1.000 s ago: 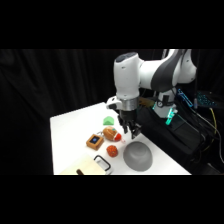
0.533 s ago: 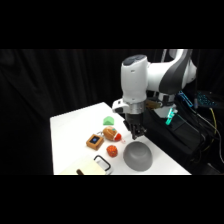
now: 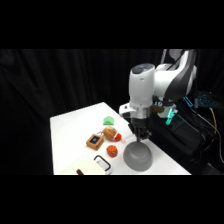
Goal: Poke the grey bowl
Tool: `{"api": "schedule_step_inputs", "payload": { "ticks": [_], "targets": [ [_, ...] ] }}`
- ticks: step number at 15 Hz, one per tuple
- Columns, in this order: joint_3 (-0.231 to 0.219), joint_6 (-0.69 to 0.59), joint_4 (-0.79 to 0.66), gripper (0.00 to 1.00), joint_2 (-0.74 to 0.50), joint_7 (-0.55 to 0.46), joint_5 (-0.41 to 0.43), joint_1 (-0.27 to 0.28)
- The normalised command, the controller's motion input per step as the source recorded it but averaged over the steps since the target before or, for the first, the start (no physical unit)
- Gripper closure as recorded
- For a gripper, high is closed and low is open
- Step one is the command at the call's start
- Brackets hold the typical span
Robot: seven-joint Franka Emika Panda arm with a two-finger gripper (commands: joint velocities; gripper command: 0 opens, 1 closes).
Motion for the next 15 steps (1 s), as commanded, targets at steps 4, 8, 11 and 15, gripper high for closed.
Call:
{"api": "schedule_step_inputs", "payload": {
  "ticks": [4,8,11,15],
  "targets": [
    [0.045,0.38,-0.14,1.0,0.02,0.06,0.026,0.051],
    [0.044,0.34,-0.08,1.0,0.09,0.04,0.024,0.035],
    [0.027,0.36,-0.05,1.0,0.13,0.03,0.001,0.026],
    [-0.002,0.32,-0.04,1.0,0.13,-0.01,-0.006,-0.01]
  ]
}}
